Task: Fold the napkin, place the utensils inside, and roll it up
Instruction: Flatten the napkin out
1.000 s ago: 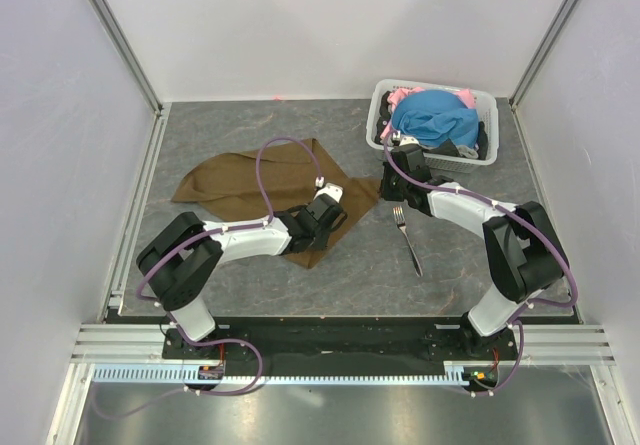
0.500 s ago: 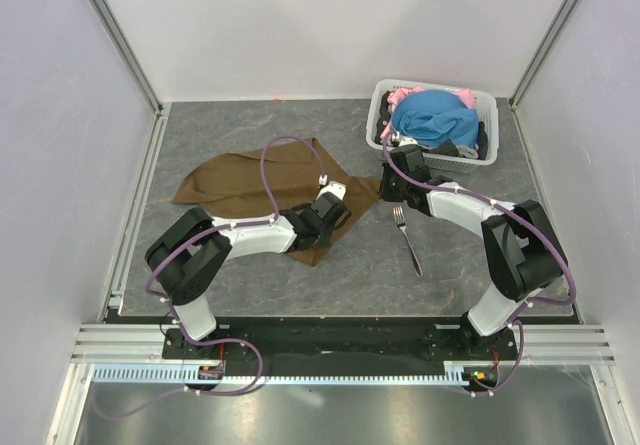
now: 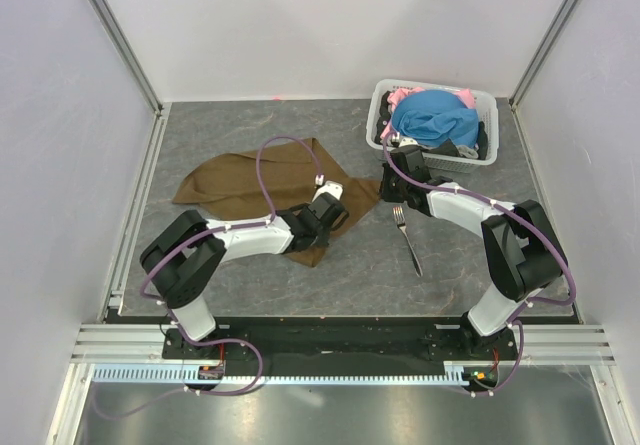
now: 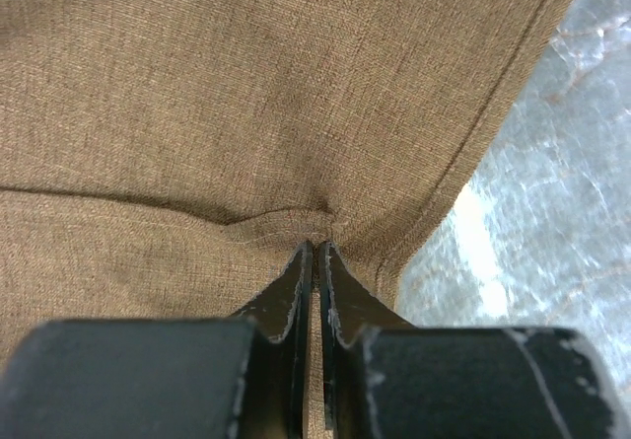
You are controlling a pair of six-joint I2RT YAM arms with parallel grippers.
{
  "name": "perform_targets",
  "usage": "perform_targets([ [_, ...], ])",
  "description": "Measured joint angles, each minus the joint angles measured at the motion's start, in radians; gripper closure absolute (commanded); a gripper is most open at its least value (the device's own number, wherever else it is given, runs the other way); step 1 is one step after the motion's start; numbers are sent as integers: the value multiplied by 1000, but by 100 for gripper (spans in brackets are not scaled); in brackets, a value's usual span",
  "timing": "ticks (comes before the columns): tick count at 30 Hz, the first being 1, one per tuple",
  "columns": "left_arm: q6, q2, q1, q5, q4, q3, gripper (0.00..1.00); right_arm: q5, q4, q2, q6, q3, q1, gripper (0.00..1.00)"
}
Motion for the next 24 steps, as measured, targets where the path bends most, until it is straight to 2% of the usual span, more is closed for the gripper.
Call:
perform_targets([
  [8,-10,-138,0,68,-12,-51,86,32,-16,0,0,-1,0,100],
  [20,-36,-144,1,144,-8,-88,81,43,-23,0,0,-2,0,100],
  [23,-42,-144,1,148,3,-93,87,43,-23,0,0,-2,0,100],
  [24,-44,-144,1,148,8,-97,97,43,-23,0,0,-2,0,100],
])
